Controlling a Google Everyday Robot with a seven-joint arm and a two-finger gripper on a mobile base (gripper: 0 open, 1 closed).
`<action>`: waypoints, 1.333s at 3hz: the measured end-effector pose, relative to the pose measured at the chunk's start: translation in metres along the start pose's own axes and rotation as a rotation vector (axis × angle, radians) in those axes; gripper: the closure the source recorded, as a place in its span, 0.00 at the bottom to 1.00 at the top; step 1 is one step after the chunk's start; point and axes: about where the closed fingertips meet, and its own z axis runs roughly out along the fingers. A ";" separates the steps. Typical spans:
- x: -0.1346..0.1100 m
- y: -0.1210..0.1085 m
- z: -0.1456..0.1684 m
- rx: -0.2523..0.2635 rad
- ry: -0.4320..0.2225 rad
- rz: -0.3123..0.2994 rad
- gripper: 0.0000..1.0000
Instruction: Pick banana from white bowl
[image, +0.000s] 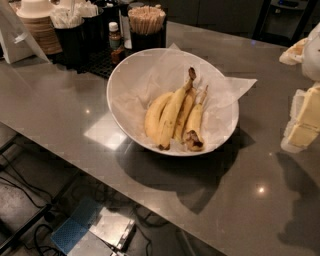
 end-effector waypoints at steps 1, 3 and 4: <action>0.000 0.000 0.000 0.000 0.000 0.000 0.00; -0.063 0.014 0.019 -0.075 -0.089 -0.174 0.00; -0.122 0.026 0.023 -0.104 -0.151 -0.358 0.00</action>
Offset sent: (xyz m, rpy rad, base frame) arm 0.0052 0.0370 -0.0231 0.0740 0.0689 0.1048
